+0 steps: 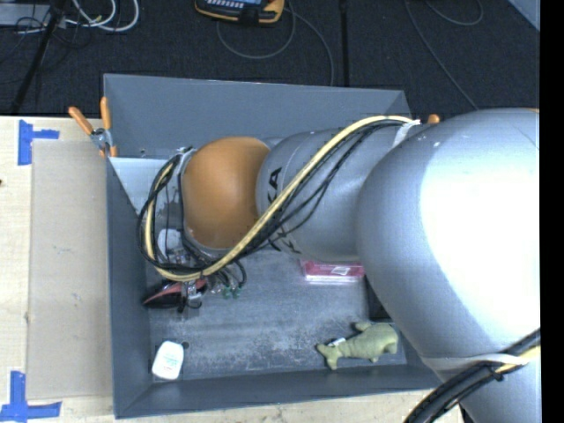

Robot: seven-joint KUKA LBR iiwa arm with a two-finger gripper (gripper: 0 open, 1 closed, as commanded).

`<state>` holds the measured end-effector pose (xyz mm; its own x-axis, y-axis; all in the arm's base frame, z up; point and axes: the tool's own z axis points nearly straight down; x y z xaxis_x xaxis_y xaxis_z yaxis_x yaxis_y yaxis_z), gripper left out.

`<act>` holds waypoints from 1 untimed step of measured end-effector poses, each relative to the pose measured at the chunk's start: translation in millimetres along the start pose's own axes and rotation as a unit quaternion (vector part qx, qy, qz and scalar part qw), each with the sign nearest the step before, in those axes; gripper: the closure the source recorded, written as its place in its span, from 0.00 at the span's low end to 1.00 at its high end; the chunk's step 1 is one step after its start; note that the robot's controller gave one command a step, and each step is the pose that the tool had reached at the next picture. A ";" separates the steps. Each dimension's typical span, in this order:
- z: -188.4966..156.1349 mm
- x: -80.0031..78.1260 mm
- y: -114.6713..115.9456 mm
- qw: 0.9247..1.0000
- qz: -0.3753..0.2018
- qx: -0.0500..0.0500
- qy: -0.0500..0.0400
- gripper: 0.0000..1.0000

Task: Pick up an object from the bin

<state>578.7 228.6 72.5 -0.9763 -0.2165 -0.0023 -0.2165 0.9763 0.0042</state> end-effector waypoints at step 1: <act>0.0 0.0 0.0 1.000 0.000 0.000 0.000 1.00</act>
Offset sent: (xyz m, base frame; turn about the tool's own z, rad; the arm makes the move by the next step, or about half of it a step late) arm -0.0061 -0.0007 0.1734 -0.0256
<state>578.7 228.5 72.5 -0.9764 -0.2159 -0.0020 -0.2159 0.9764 0.0042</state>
